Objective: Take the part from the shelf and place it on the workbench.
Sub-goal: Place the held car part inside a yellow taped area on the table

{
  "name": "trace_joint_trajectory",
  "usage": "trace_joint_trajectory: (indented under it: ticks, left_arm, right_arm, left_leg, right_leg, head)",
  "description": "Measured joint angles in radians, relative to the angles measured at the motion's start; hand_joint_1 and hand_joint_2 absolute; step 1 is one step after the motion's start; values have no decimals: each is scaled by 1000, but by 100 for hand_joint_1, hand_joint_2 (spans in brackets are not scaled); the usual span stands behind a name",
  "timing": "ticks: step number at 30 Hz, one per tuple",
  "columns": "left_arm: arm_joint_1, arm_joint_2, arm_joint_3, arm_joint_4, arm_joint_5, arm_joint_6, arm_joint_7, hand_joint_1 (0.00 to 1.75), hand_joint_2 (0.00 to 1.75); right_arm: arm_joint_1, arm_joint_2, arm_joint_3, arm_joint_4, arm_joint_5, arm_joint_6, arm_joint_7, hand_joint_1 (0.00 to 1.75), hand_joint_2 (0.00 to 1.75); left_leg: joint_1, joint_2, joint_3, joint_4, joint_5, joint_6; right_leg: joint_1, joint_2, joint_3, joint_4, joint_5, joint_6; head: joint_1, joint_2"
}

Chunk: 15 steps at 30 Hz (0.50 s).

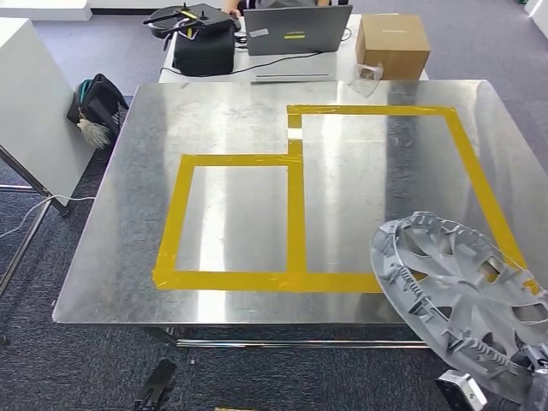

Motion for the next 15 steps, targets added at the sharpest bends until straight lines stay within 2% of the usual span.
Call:
trace_joint_trajectory:
  ticks: [15]
  left_arm:
    - [0, 0, 0, 0, 0, 0, 0, 0, 175]
  right_arm:
    - [0, 0, 0, 0, 0, 0, 0, 175, 175]
  left_leg:
    - [0, 0, 0, 0, 0, 0]
  right_leg:
    - [0, 0, 0, 0, 0, 0]
  head:
    - [0, 0]
